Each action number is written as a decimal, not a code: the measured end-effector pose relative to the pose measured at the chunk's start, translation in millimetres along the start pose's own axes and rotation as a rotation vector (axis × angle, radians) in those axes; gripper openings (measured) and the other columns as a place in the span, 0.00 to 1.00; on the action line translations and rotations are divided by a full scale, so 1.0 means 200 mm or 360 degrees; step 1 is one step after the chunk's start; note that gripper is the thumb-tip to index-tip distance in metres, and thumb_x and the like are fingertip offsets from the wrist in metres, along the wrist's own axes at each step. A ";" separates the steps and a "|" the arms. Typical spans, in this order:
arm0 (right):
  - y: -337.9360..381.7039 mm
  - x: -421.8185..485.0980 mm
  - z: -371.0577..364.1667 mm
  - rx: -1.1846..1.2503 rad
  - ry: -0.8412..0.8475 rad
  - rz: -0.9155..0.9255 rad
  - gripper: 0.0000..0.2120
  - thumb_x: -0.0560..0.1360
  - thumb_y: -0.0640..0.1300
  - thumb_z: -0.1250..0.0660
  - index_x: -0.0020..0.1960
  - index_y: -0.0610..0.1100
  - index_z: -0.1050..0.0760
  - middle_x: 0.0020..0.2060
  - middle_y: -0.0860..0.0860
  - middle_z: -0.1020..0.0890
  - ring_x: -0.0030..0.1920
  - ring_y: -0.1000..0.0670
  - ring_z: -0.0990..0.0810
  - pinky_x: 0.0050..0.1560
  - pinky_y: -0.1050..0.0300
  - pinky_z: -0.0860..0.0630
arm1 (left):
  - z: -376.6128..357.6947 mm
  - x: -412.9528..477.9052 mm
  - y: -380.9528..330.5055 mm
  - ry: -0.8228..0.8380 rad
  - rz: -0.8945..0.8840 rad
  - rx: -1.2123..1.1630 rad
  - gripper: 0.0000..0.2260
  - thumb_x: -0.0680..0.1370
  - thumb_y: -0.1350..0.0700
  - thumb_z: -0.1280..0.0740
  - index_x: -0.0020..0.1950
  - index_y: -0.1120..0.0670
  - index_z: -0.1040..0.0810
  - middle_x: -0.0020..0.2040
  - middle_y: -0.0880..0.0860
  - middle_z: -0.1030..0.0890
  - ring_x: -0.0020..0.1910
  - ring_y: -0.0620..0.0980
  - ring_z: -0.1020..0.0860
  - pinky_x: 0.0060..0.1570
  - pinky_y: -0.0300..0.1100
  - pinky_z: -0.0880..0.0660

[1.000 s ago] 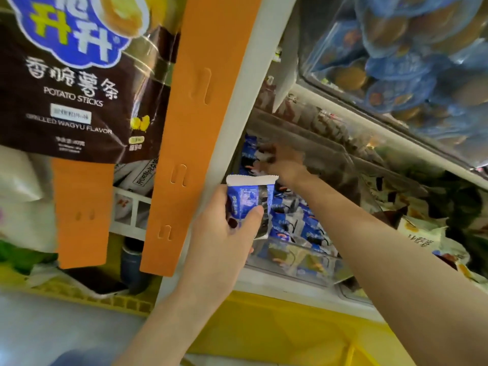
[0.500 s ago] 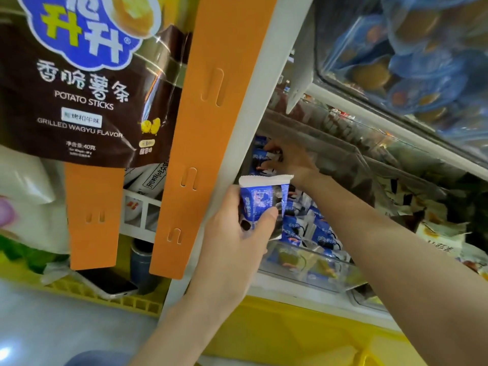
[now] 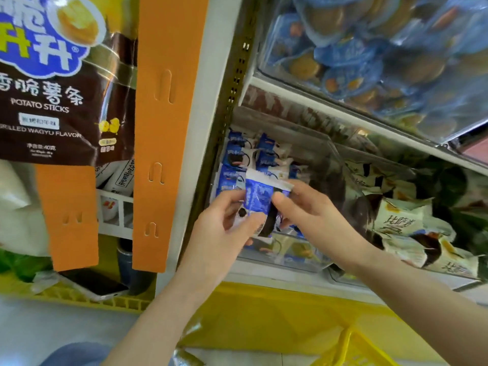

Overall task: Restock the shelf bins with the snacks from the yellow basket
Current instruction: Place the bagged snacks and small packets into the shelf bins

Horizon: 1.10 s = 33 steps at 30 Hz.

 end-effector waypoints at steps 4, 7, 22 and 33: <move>0.03 -0.08 0.13 -0.0118 -0.0421 0.0145 0.06 0.71 0.44 0.30 0.44 0.54 0.24 0.33 0.52 0.18 0.35 0.58 0.20 0.35 0.67 0.25 | 0.02 -0.03 -0.02 -0.0158 -0.0135 0.0195 0.15 0.66 0.43 0.34 0.52 0.40 0.25 0.50 0.37 0.21 0.50 0.36 0.23 0.48 0.34 0.25; 0.13 -0.14 0.20 -0.0369 -0.0611 0.0557 0.09 0.70 0.40 0.29 0.43 0.53 0.24 0.41 0.58 0.19 0.45 0.58 0.20 0.45 0.66 0.23 | 0.04 -0.05 -0.04 -0.0299 -0.0129 0.0156 0.13 0.71 0.42 0.40 0.48 0.45 0.23 0.45 0.42 0.20 0.45 0.41 0.22 0.41 0.34 0.25; 0.02 -0.18 0.09 -0.0306 -0.0291 0.0189 0.15 0.74 0.45 0.34 0.59 0.55 0.31 0.53 0.61 0.23 0.53 0.64 0.23 0.49 0.72 0.26 | 0.01 -0.04 -0.01 -0.0092 0.0010 -0.0111 0.18 0.72 0.65 0.31 0.56 0.46 0.25 0.51 0.45 0.19 0.52 0.39 0.21 0.44 0.30 0.25; 0.02 -0.03 0.07 -0.0472 0.0048 -0.0003 0.23 0.63 0.55 0.28 0.56 0.59 0.29 0.49 0.64 0.20 0.50 0.63 0.21 0.48 0.71 0.25 | 0.00 -0.05 -0.07 0.0109 -0.0196 0.0367 0.18 0.76 0.60 0.35 0.57 0.38 0.27 0.55 0.39 0.23 0.56 0.36 0.25 0.49 0.32 0.25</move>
Point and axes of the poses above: each hand's wrist, its own x-axis towards the middle knuckle, its own z-axis out of the back of the hand, y = z × x, the point moved 7 cm from there along x, towards the middle knuckle
